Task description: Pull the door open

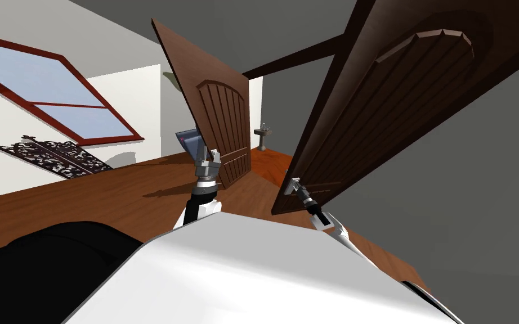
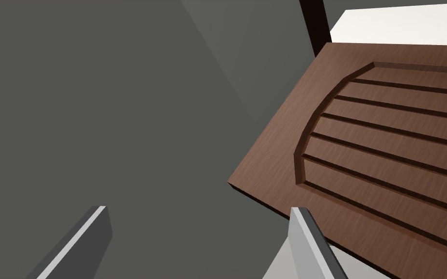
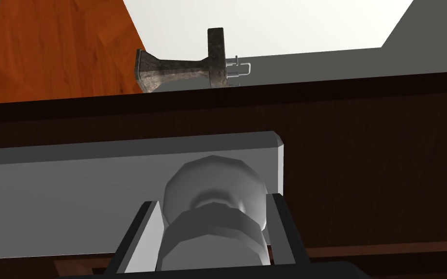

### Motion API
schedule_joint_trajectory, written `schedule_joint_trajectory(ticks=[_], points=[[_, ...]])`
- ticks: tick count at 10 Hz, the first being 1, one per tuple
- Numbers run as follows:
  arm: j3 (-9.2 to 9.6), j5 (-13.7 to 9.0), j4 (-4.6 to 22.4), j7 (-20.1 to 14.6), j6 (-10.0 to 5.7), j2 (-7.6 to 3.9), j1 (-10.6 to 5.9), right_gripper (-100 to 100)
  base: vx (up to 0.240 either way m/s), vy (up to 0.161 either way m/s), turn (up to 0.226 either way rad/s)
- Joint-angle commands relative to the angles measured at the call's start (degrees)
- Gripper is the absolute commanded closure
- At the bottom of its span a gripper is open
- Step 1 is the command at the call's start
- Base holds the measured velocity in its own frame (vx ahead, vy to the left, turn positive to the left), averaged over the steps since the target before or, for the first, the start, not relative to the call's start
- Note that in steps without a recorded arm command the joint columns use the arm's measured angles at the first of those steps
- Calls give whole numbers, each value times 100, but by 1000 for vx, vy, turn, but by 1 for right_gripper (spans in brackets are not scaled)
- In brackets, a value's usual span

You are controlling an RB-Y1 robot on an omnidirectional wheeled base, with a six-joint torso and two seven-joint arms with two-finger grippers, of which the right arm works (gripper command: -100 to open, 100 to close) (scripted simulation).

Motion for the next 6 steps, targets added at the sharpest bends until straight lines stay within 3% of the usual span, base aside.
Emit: schedule_joint_trajectory(ticks=[1, 4, 5, 6], points=[[60, 0, -32, -124, -148, -186, 81, 100, -173, -133, 111], [190, 10, -77, -301, -400, -423, 183, 100, -178, -127, 93], [205, 20, -70, -266, -362, -354, 167, 100, -74, -42, 7], [266, 22, -49, -332, -515, -456, 230, 100, -100, -76, 113]])
